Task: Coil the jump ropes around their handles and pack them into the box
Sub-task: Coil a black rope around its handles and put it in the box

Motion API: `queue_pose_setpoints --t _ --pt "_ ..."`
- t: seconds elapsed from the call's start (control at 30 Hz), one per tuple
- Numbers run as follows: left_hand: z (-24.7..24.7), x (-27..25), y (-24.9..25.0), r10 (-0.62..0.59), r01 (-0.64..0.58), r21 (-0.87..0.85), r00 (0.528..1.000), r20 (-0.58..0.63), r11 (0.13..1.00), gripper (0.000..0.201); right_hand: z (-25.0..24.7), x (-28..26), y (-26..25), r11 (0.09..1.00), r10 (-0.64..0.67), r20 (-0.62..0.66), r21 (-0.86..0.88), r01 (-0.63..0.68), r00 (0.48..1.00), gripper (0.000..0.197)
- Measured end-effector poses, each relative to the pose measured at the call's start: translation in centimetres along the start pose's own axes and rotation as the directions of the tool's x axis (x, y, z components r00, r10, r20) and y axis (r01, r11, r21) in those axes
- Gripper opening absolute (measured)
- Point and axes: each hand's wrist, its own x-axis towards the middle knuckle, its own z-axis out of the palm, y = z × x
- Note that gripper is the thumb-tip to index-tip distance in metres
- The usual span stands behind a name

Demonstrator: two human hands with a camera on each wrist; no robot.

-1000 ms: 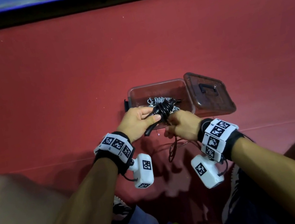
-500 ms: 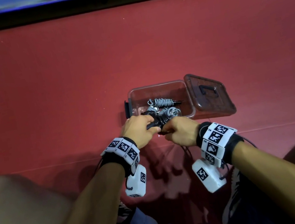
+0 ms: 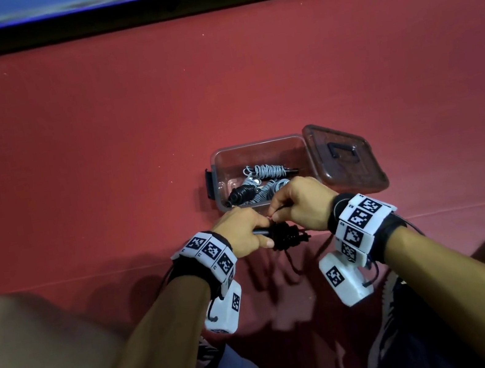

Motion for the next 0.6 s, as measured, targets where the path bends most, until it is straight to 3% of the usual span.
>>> queue_pose_setpoints --t 0.13,0.23,0.33,0.43,0.6 --pt "-0.6 0.0 -0.4 0.033 -0.034 -0.103 0.999 -0.011 0.994 0.011 0.3 0.3 0.5 0.998 0.013 -0.039 0.054 -0.011 0.999 0.004" --pt "-1.2 -0.1 -1.1 0.026 -0.031 -0.238 0.999 -0.023 0.971 0.025 0.1 0.3 1.1 0.985 0.039 -0.101 0.173 -0.021 0.994 0.003" --pt "-1.9 -0.2 -2.1 -0.037 0.035 -0.509 0.999 0.007 0.860 0.047 -0.1 0.3 1.7 0.927 0.113 -0.143 0.372 -0.053 0.983 0.004" --pt "-2.4 -0.3 -2.5 -0.008 0.028 -0.643 0.999 0.034 0.766 0.045 -0.2 0.4 2.0 0.849 0.127 -0.117 0.526 -0.047 0.985 0.007" --pt "-2.2 -0.4 -2.5 0.027 -0.014 -0.761 1.000 0.004 0.648 0.044 -0.6 0.2 1.7 0.780 0.113 -0.135 0.626 -0.004 0.984 0.008"
